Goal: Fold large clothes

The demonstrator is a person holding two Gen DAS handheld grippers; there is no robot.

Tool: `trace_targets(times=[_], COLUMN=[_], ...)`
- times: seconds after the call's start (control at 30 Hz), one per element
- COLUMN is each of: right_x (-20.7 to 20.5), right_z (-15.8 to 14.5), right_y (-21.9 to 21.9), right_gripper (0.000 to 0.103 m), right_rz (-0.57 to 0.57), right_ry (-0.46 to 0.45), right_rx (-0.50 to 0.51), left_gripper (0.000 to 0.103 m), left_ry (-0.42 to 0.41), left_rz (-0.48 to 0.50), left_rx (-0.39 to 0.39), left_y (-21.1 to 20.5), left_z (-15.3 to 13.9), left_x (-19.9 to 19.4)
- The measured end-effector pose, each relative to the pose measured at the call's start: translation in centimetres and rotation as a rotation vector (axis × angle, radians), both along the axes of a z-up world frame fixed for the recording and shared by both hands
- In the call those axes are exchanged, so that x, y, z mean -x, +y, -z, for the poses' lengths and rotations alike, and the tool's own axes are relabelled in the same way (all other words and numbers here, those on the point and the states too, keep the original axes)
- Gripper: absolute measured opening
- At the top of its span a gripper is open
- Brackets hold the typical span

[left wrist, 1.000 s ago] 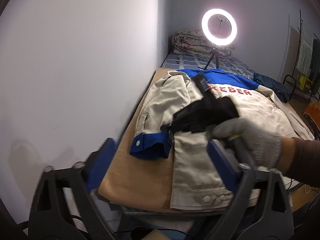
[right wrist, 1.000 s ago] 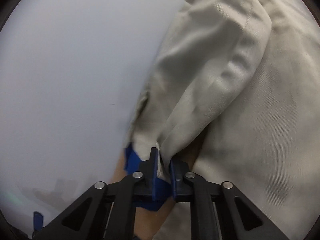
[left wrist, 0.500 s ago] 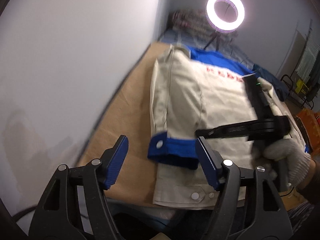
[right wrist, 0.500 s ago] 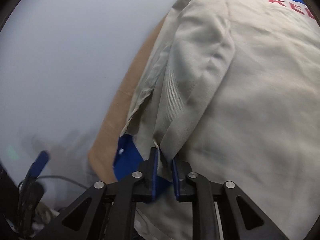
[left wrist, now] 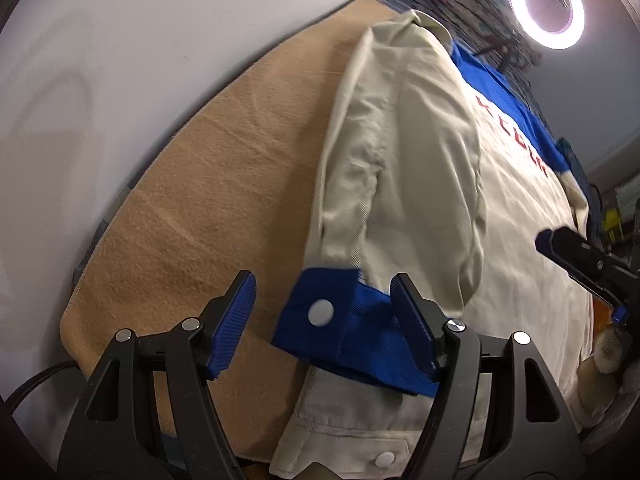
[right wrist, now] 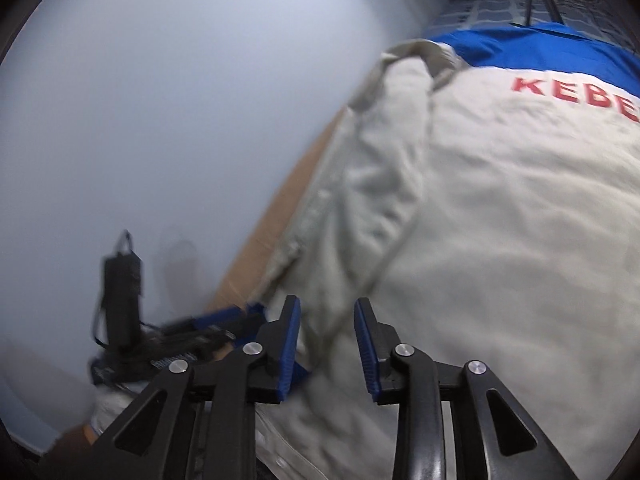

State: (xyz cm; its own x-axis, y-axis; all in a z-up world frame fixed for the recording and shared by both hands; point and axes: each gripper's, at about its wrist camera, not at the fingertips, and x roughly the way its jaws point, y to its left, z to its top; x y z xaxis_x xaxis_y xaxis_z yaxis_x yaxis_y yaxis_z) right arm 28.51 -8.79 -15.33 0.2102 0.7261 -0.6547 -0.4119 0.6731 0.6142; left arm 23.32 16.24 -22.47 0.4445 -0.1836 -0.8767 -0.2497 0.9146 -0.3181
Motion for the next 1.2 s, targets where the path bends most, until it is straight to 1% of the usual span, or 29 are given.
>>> trace_targets(times=[0.03, 0.07, 0.17, 0.27, 0.3, 0.37, 0.4, 0.43, 0.47, 0.53, 0.6, 0.63, 0.67, 0.7, 0.77, 0.8, 0.83, 0.87, 0.93, 0.97, 1.03, 1.07, 1.13, 1.17, 1.2], right_x=[-1.9, -2.4, -4.5, -5.5, -5.6, -5.8, -5.8, -5.8, -6.0, -6.1, -6.2, -6.3, -6.0, -5.8, -5.9, -6.2, -6.8, -7.4, -9.2, -9.8, -12.0, -13.3, -15.2, -15.8, -16.8], right_z=[0.2, 0.7, 4.3, 7.4, 8.3, 9.2, 9.3, 9.3, 9.4, 9.0, 8.3, 8.0, 7.4, 6.7, 5.7, 4.9, 4.0, 3.6, 1.9, 1.6, 0.1, -0.5, -1.4, -1.7, -1.6], right_y=[1.8, 3.0, 5.7, 6.3, 6.2, 5.7, 5.5, 5.3, 5.4, 5.2, 4.8, 4.6, 4.3, 4.1, 3.7, 3.4, 3.1, 3.1, 3.7, 4.2, 6.3, 8.1, 10.6, 11.8, 13.3], right_gripper=[0.028, 0.027, 0.024, 0.018, 0.015, 0.014, 0.014, 0.014, 0.015, 0.018, 0.026, 0.027, 0.027, 0.027, 0.028, 0.03, 0.037, 0.039, 0.04, 0.042, 0.048, 0.052, 0.057, 0.059, 0.059], right_rz=[-0.009, -0.025, -0.039, -0.039, -0.043, -0.042, -0.035, -0.031, -0.029, -0.023, -0.011, -0.007, -0.007, -0.006, 0.001, 0.013, 0.034, 0.043, 0.058, 0.06, 0.062, 0.058, 0.047, 0.047, 0.045], right_ry=[-0.005, -0.009, 0.026, 0.072, 0.084, 0.096, 0.105, 0.114, 0.12, 0.124, 0.106, 0.095, 0.083, 0.07, 0.044, 0.028, 0.012, 0.006, -0.009, -0.013, -0.035, -0.041, -0.048, -0.048, -0.048], right_rx=[-0.007, -0.004, 0.067, 0.18, 0.2, 0.184, 0.168, 0.16, 0.157, 0.145, 0.128, 0.123, 0.123, 0.129, 0.133, 0.131, 0.124, 0.118, 0.111, 0.116, 0.136, 0.145, 0.167, 0.181, 0.218], left_gripper=[0.072, 0.072, 0.072, 0.072, 0.072, 0.071, 0.05, 0.023, 0.023, 0.023, 0.022, 0.02, 0.019, 0.014, 0.014, 0.014, 0.013, 0.013, 0.013, 0.013, 0.013, 0.013, 0.013, 0.013, 0.013], left_ry=[-0.001, 0.001, 0.02, 0.055, 0.054, 0.04, 0.032, 0.026, 0.025, -0.02, -0.071, -0.115, -0.161, -0.191, -0.256, -0.27, -0.285, -0.291, -0.292, -0.292, -0.292, -0.291, -0.291, -0.293, -0.294], left_rz=[-0.007, -0.008, -0.015, -0.031, -0.033, -0.019, -0.008, 0.008, 0.014, -0.008, -0.02, -0.017, -0.008, 0.001, 0.014, 0.016, 0.023, 0.032, 0.051, 0.063, 0.077, 0.084, 0.097, 0.105, 0.112], left_rx=[-0.005, -0.014, -0.001, 0.065, 0.068, 0.065, 0.06, 0.061, 0.063, 0.064, 0.071, 0.055, 0.02, -0.004, -0.052, -0.056, -0.055, -0.054, -0.061, -0.068, -0.073, -0.071, -0.076, -0.08, -0.082], left_y=[0.1, 0.2, 0.5, 1.2, 1.3, 1.2, 1.1, 0.9, 0.8, 1.1, 1.5, 1.5, 1.4, 1.4, 1.3, 1.4, 1.3, 1.2, 0.8, 0.6, 0.1, 0.0, -0.3, -0.5, -0.3], left_z=[0.0, 0.1, 0.8, 2.2, 2.4, 2.3, 2.2, 2.0, 1.8, 0.6, -1.0, -2.2, -3.5, -4.3, -6.1, -6.5, -6.9, -7.0, -7.0, -6.9, -6.8, -6.8, -6.7, -6.8, -6.9], left_x=[0.1, 0.1, -0.1, -0.8, -0.9, -1.1, -1.2, -1.2, -1.3, -0.8, -0.2, 0.3, 0.7, 1.0, 2.0, 2.2, 2.6, 2.8, 2.9, 3.0, 2.9, 2.8, 2.6, 2.6, 2.8])
